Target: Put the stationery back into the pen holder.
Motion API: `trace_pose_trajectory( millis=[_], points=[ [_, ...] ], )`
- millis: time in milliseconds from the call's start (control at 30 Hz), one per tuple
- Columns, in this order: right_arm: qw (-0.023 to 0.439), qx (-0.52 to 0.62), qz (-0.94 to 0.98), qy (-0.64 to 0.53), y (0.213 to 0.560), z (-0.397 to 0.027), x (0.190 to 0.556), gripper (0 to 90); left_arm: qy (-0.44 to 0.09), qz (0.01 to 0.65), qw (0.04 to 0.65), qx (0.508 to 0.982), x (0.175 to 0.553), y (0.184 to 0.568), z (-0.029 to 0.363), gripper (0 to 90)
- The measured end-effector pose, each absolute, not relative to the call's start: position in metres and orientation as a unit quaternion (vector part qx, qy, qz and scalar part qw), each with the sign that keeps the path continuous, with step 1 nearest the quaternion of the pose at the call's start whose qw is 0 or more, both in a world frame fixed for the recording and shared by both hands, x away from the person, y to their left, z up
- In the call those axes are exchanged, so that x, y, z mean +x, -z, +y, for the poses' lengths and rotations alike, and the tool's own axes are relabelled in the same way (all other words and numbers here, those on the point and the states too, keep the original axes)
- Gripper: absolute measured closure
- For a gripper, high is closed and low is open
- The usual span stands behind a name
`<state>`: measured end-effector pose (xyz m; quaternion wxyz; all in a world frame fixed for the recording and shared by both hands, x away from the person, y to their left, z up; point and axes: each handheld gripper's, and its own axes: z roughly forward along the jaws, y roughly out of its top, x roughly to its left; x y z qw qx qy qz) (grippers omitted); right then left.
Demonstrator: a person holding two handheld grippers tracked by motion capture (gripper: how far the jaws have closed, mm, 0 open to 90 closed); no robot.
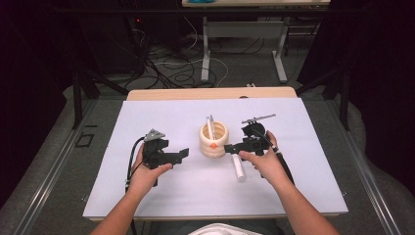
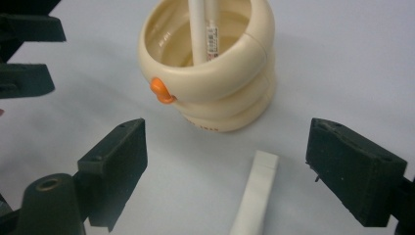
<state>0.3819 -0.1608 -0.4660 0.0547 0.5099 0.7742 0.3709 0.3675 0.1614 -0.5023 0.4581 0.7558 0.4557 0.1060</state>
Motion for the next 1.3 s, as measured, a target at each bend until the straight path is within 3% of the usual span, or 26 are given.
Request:
trace_pose_trajectory(
  millis=[267, 567, 767, 933, 1300],
  points=[
    [0.051, 0.513, 0.793, -0.325, 0.481, -0.16, 0.379, 25.2, -0.102, 0.457, 0.455, 0.757, 0.368, 0.503, 0.161, 5.9],
    [0.058, 0.525, 0.803, -0.276, 0.493, -0.155, 0.376, 30.1, -0.102, 0.455, 0.453, 0.76, 0.368, 0.503, 0.161, 6.0],
    [0.048, 0.553, 0.792, -0.254, 0.502, -0.155, 0.374, 32.5, -0.102, 0.455, 0.456, 0.758, 0.367, 0.504, 0.159, 6.0],
    [0.017, 0.577, 0.784, -0.227, 0.505, -0.156, 0.374, 37.7, -0.098, 0.453, 0.451, 0.763, 0.367, 0.505, 0.158, 6.2],
    [0.0, 0.594, 0.776, -0.211, 0.514, -0.16, 0.375, 49.0, -0.096, 0.451, 0.447, 0.767, 0.368, 0.509, 0.155, 6.5]
  ],
)
